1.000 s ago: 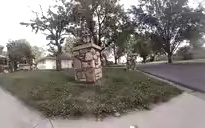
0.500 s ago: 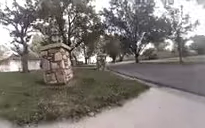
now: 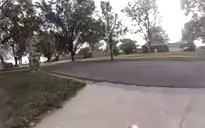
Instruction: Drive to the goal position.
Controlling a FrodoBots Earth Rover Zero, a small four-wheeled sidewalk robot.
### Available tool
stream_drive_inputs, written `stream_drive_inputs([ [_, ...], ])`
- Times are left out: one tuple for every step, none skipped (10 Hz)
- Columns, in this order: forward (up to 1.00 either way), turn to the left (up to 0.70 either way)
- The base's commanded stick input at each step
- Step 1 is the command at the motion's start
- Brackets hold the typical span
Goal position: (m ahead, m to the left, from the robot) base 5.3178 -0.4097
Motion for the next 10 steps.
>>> stream_drive_inputs([
  [0.05, -0.36],
  [0.05, -0.11],
  [0.06, -0.12],
  [0.06, -0.11],
  [0.05, -0.10],
  [0.05, -0.10],
  [0.05, -0.05],
  [0.05, 0.00],
  [0.05, 0.00],
  [0.05, 0.00],
])
